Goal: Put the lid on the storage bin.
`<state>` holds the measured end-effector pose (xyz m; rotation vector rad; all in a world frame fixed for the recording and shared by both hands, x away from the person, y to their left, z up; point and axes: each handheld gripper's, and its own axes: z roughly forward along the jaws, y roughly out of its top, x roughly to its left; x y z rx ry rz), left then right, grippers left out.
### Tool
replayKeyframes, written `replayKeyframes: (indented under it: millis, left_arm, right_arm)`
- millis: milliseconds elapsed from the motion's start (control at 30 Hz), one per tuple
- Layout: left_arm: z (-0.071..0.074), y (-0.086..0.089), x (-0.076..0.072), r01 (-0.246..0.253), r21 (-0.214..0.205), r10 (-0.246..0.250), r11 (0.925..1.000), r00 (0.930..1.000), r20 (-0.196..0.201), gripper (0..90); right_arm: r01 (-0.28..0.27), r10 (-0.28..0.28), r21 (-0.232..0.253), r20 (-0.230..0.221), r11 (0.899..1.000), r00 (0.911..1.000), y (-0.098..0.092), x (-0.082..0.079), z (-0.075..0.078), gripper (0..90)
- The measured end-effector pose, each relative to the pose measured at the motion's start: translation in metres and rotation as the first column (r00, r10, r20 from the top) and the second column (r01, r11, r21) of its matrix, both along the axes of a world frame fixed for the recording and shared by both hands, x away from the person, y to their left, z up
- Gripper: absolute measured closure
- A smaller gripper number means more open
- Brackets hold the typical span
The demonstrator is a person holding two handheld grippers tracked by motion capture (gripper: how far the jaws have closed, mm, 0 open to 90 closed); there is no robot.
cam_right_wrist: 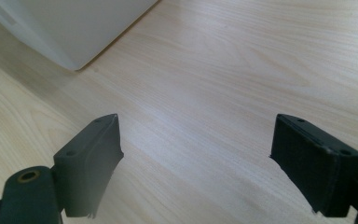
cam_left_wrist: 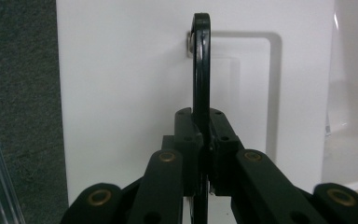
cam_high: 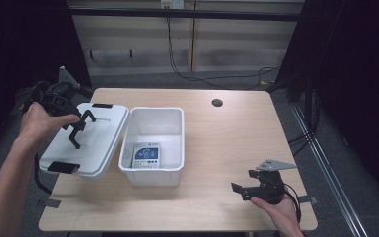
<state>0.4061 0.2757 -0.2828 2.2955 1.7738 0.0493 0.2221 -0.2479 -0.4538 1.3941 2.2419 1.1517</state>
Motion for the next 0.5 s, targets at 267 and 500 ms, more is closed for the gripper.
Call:
replayKeyframes:
  millis: [267,500]
  left_arm:
    - [0.008,-0.015,0.001,0.030,-0.015,-0.030,0.9994,0.9995,0.010,84.8]
    - [0.017,-0.032,0.003,0.062,-0.017,-0.061,0.9979,0.9979,0.021,84.8]
  right_arm:
    - [-0.004,0.004,-0.001,-0.001,1.000,1.0000,0.000,0.000,0.000,15.5]
    - [-0.004,0.004,0.000,-0.001,1.000,1.0000,0.000,0.000,0.000,15.5]
